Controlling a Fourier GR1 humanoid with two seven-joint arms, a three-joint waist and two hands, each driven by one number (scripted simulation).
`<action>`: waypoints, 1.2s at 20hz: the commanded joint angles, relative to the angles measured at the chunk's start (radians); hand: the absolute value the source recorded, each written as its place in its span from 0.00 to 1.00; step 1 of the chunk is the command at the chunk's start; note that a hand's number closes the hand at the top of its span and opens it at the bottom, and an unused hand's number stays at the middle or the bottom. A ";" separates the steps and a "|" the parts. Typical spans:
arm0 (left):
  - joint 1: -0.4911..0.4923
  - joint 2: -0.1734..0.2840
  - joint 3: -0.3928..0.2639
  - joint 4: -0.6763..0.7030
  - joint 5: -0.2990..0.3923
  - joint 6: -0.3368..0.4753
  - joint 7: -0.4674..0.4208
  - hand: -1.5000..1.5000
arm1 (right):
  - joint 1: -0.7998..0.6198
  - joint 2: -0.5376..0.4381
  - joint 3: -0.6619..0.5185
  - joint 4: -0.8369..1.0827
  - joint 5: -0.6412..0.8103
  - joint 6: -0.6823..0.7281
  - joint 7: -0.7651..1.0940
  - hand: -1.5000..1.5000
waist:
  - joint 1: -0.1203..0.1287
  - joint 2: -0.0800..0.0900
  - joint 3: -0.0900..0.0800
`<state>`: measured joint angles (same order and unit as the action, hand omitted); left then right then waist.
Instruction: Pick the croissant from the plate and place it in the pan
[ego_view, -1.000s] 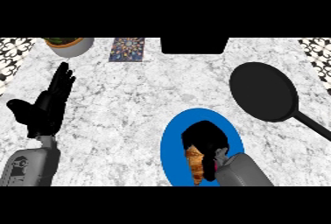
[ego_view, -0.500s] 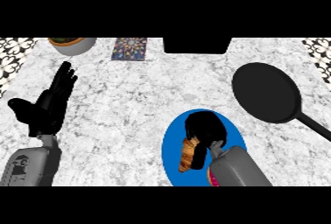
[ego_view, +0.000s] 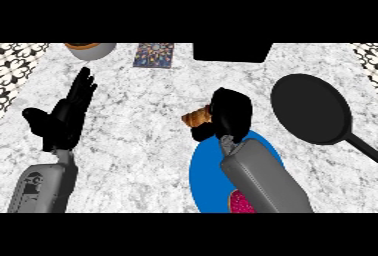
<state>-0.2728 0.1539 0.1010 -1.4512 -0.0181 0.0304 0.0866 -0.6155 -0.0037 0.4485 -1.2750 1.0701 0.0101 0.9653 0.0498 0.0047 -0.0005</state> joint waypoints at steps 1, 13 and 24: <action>0.003 0.013 -0.001 -0.012 -0.002 -0.009 0.015 0.50 | -0.125 0.004 0.056 0.034 0.047 -0.163 0.192 1.00 | -0.004 -0.002 0.000; 0.038 0.030 0.043 0.003 0.016 -0.011 -0.035 0.50 | -0.176 -0.067 -0.234 -0.009 0.066 -0.393 0.083 1.00 | -0.052 -0.002 0.001; 0.053 -0.007 0.014 -0.036 -0.003 0.019 -0.006 0.50 | -0.044 -0.297 -0.466 0.232 -0.088 -0.530 -0.301 1.00 | -0.043 -0.002 0.001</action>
<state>-0.2312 0.1568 0.1181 -1.4793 -0.0202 0.0435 0.0841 -0.6889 -0.2295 0.0519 -1.1156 1.0397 -0.4744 0.7833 0.0061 0.0038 0.0007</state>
